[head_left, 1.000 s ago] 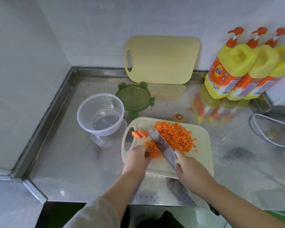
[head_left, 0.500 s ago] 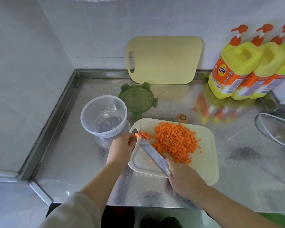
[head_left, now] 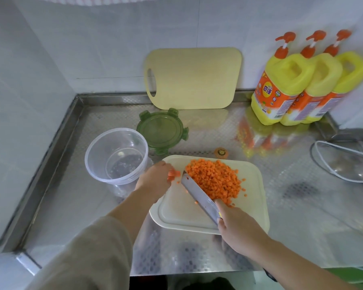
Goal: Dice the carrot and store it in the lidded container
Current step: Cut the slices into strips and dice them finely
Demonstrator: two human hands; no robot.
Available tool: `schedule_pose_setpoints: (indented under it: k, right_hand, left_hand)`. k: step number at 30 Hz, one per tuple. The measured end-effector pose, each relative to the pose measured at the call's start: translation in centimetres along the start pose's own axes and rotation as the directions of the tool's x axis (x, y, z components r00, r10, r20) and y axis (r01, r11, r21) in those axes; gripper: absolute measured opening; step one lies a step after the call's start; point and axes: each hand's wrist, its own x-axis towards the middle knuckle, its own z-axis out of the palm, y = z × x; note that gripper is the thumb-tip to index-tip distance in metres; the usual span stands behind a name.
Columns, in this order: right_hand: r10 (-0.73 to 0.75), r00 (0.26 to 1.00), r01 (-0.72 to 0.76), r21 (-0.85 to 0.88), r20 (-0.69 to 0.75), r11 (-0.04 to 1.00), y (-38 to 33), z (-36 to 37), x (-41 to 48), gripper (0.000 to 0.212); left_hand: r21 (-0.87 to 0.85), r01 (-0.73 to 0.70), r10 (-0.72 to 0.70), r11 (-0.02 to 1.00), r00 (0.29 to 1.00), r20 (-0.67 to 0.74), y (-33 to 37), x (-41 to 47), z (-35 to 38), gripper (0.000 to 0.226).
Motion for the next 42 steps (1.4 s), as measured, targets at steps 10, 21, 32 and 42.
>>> schedule_pose_setpoints:
  k: [10, 21, 32, 42]
  right_hand:
    - [0.002, 0.998, 0.001, 0.043, -0.058, 0.999, -1.0, 0.4, 2.0, 0.027]
    - [0.045, 0.994, -0.028, 0.170, -0.100, 0.985, 0.8, -2.3, 1.3, 0.035]
    - [0.101, 0.993, -0.067, 0.430, -0.056, 0.900, 1.1, -5.2, 0.2, 0.032]
    - [0.114, 0.992, -0.083, 0.373, -0.062, 0.924, 1.8, -5.9, -0.5, 0.041]
  left_hand:
    - [-0.571, 0.263, -0.301, 0.778, 0.953, 0.028, -1.0, -2.7, -0.3, 0.019]
    - [-0.525, 0.377, -0.361, 0.763, 0.922, 0.137, 2.7, -5.1, 5.1, 0.031]
    - [0.209, -0.184, 0.208, 0.960, 0.973, -0.102, 7.4, -5.3, 5.1, 0.105]
    - [-0.219, -0.073, 0.040, 0.973, 0.988, -0.151, 3.9, -4.5, 3.1, 0.046]
